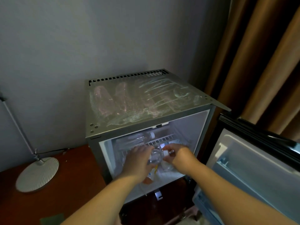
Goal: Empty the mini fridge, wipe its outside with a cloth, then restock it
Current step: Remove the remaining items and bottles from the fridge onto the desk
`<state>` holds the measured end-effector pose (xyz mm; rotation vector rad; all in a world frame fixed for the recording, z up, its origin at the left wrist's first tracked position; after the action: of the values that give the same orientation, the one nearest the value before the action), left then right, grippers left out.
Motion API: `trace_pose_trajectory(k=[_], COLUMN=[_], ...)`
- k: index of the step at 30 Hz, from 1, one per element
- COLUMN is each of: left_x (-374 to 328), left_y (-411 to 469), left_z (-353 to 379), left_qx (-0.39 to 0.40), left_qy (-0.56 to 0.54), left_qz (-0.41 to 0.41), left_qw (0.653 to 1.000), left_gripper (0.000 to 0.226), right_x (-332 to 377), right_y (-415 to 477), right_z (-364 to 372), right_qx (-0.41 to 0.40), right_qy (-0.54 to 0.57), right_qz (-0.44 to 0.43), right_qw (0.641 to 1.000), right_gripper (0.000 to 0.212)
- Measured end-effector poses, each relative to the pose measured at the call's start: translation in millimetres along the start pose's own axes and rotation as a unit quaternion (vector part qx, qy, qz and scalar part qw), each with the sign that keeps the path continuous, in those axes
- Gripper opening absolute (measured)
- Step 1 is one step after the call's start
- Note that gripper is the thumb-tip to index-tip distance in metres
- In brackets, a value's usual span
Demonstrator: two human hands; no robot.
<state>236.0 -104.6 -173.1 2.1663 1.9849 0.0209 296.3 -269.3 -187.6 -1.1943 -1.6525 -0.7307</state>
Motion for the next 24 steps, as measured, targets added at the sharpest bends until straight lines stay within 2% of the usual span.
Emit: trace_pose_trajectory(k=[9,12,16,20,24], left_x=[-10.3,-12.0,-16.3,-20.5,-23.4], left_y=[-0.2,-4.3,-21.5,-51.9,-88.4], left_z=[8.3,0.3,-15.2,-15.8,-20.3], left_qx=[0.03,0.022,-0.014,-0.023,-0.026], left_qy=[0.023,-0.005,-0.068,-0.133,-0.203], left_qz=[-0.062,-0.09,-0.115,-0.151,-0.189], left_qw=[0.997,0.996,0.991,0.979,0.96], left_gripper=[0.059,0.054,0.054,0.069,0.06], right_x=[-13.7,-2.6,24.6,54.9,72.0], right_y=[3.1,-1.2,-15.6,-32.7,-48.5], right_z=[2.0,-2.9,-6.9,-13.6,-0.5], right_qx=[0.008,0.009,0.048,0.078,0.132], right_qy=[0.008,0.011,0.024,-0.017,-0.045], right_qz=[-0.009,-0.032,-0.055,-0.099,-0.105], right_qw=[1.0,0.999,0.997,0.992,0.985], right_gripper=[0.033,0.031,0.036,0.028,0.032])
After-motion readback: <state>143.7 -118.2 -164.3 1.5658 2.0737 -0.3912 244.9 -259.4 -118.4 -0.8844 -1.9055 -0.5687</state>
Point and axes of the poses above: each hand's wrist, its own y-axis towards the middle knuckle, its own z-axis out of the palm, x = y × z, the point moved 6 cm from there along y, towards the middle knuckle, and after that the axes turned 14 degrees about y, right-handed, at the moved point
